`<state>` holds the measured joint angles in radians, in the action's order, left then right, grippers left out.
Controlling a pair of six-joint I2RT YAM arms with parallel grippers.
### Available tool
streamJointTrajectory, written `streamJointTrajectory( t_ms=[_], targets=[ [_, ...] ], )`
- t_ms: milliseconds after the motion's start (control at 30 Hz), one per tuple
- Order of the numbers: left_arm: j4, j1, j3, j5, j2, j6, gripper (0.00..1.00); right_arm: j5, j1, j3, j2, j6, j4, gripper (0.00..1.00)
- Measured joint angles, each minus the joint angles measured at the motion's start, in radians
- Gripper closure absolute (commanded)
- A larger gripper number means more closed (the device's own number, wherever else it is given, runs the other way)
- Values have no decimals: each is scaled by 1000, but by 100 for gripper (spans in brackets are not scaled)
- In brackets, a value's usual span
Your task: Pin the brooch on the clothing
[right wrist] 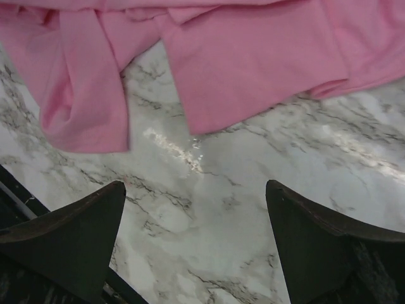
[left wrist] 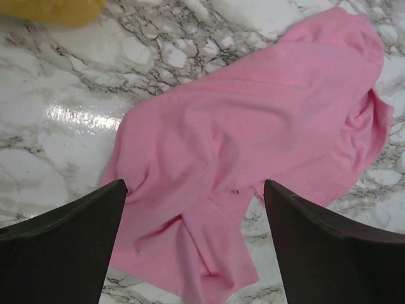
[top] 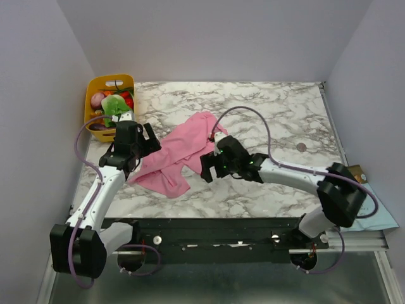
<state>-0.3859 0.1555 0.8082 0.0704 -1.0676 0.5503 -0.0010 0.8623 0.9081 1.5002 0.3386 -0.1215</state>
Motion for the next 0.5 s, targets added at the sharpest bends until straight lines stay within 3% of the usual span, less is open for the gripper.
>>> streamJointTrajectory(
  t_ms=[233, 500],
  targets=[
    [-16, -5, -10, 9, -2, 19, 1, -57, 108, 194, 269, 10, -8, 11],
    [-27, -8, -10, 29, 109, 25, 1, -60, 175, 370, 443, 10, -39, 25]
  ],
)
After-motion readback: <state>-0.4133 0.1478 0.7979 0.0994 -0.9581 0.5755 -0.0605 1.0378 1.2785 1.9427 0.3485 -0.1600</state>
